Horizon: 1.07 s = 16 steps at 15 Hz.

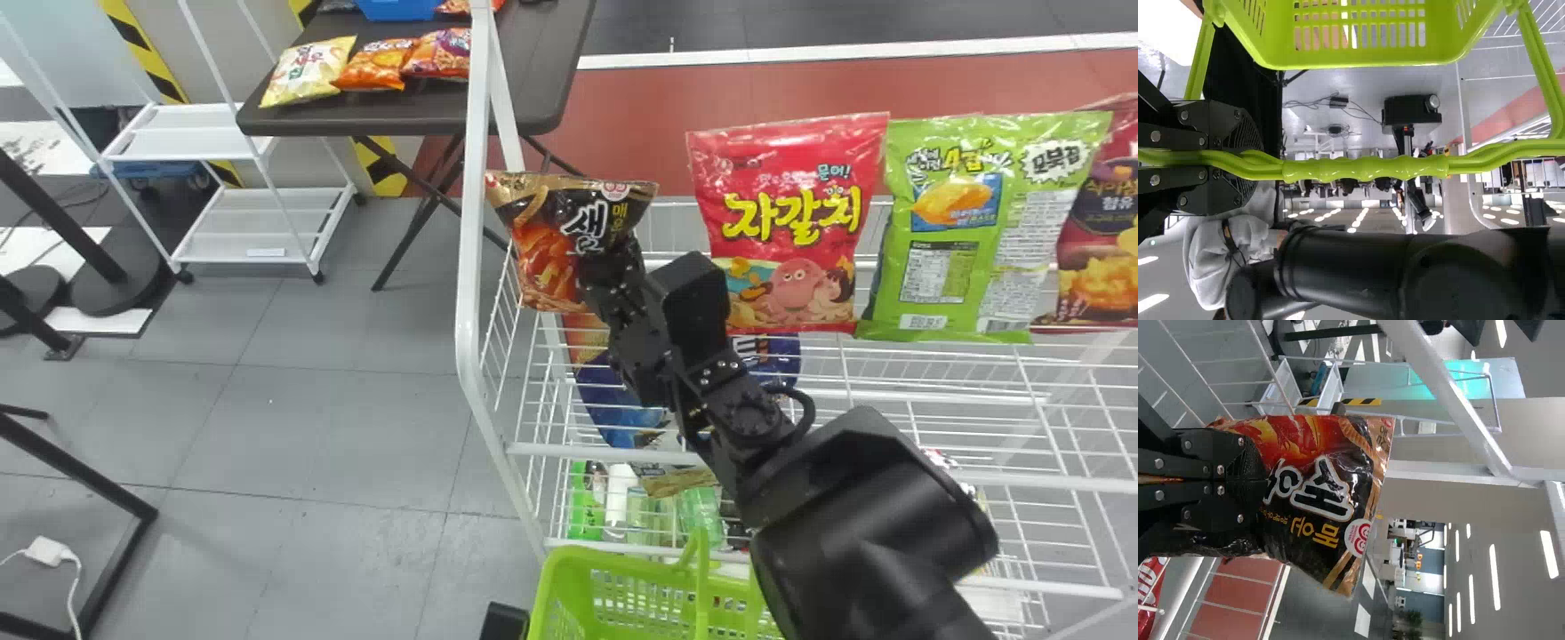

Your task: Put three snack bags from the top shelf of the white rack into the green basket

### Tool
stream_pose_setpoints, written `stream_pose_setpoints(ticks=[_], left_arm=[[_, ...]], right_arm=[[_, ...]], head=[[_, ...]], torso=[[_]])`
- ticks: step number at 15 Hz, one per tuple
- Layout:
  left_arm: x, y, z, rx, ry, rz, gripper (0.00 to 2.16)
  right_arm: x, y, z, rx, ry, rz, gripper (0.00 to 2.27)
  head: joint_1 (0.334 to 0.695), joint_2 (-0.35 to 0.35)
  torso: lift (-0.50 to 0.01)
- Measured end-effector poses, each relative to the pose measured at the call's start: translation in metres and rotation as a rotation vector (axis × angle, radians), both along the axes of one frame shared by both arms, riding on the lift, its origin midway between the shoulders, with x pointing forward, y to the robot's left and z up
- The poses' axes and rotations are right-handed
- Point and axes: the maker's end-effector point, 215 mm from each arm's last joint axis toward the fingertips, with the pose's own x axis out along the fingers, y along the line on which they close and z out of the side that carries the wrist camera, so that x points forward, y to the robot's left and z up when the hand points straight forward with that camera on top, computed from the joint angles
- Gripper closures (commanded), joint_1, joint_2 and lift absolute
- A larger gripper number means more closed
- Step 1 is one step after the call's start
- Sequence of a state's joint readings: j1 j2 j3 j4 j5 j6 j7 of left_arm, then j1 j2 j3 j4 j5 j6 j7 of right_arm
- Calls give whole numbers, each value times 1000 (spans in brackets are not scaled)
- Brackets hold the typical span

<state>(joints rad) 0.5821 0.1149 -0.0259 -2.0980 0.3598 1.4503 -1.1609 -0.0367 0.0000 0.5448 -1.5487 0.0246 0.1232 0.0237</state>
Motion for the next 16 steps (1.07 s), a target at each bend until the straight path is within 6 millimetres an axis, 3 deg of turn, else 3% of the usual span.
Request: stream_pose_setpoints(ticks=[2, 4, 6, 7, 11, 12, 15, 16], left_arm=[[1, -1, -1, 6, -5, 0, 2148], [3, -1, -3, 11, -12, 2, 2148], [8, -2, -4, 14, -18, 5, 2148], [10, -2, -5, 20, -24, 6, 2148], [24, -4, -9, 38, -64, 13, 2148], [28, -4, -10, 47, -76, 17, 2148], [35, -2, -15, 70, -102, 29, 2148], [36, -3, -16, 75, -109, 32, 2148]], right_arm=[[-22, 0, 20, 23, -7, -13, 2101], [-46, -18, 40, 22, -33, -62, 2101], [-64, -54, 47, -7, -47, -120, 2101], [-74, -75, 51, -23, -53, -144, 2101], [-114, -159, 66, -71, -45, -246, 2101], [-125, -174, 67, -90, -33, -263, 2101], [-160, -219, 55, -177, 46, -307, 2101], [-173, -233, 49, -206, 74, -319, 2101]], head=[[695, 172], [695, 151], [695, 102], [695, 35], [695, -123], [695, -198], [695, -287], [695, -349]], torso=[[0], [0], [0], [0], [0], [0], [0], [0]])
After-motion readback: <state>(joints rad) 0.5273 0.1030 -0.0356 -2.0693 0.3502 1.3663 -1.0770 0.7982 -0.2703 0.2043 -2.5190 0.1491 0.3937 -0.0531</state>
